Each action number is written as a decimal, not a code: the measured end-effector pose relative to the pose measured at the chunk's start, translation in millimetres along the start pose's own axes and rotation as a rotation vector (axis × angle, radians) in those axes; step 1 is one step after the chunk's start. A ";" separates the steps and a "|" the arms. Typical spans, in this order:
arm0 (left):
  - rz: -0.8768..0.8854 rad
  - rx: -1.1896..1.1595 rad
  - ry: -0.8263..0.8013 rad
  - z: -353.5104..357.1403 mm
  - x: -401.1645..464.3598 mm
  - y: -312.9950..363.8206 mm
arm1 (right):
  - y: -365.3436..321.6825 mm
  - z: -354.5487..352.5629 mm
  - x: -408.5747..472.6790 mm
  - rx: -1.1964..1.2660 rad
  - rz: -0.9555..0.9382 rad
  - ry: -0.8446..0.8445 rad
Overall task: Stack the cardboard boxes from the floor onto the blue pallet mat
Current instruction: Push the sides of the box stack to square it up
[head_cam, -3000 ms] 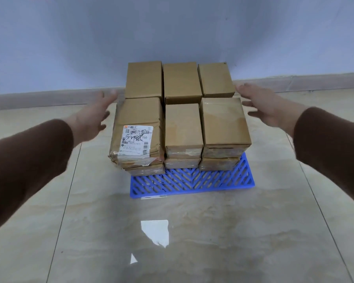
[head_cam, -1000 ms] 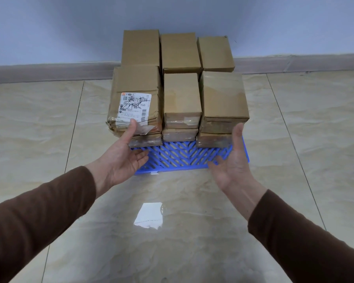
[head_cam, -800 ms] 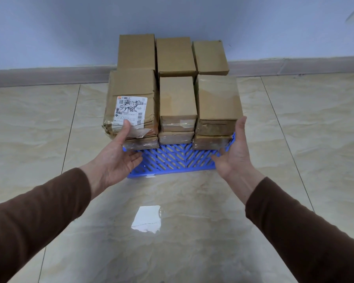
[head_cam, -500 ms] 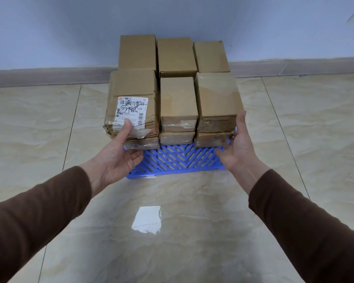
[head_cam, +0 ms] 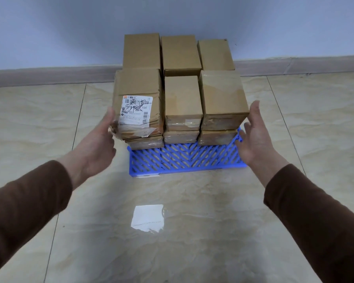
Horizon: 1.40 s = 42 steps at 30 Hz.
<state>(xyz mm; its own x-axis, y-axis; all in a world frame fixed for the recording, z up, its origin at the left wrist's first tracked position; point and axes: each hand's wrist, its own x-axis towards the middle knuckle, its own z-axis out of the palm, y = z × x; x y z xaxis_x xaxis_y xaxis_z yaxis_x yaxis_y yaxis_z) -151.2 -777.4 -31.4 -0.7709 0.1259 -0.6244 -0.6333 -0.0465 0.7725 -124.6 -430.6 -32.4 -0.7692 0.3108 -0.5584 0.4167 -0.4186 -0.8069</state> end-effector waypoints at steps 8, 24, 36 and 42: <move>0.109 0.012 -0.147 4.5 28.1 24.3 | -8.8 -5.9 34.3 -0.211 -0.091 -0.180; 0.028 0.041 -0.045 -26.4 67.5 60.1 | -48.9 -23.4 76.9 -0.398 -0.021 -0.359; 0.164 0.266 0.148 -4.0 138.6 138.3 | -111.0 43.8 155.7 -0.566 -0.115 -0.295; 0.144 0.320 0.142 -2.8 157.1 132.4 | -109.2 51.9 151.0 -0.515 -0.076 -0.340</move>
<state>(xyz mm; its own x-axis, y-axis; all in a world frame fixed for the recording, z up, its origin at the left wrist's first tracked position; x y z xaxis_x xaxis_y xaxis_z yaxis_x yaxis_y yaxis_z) -356.4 -766.5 -27.6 -0.8667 0.0007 -0.4988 -0.4813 0.2614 0.8367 -311.4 -382.3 -18.6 -0.8819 -0.0011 -0.4713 0.4695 0.0860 -0.8787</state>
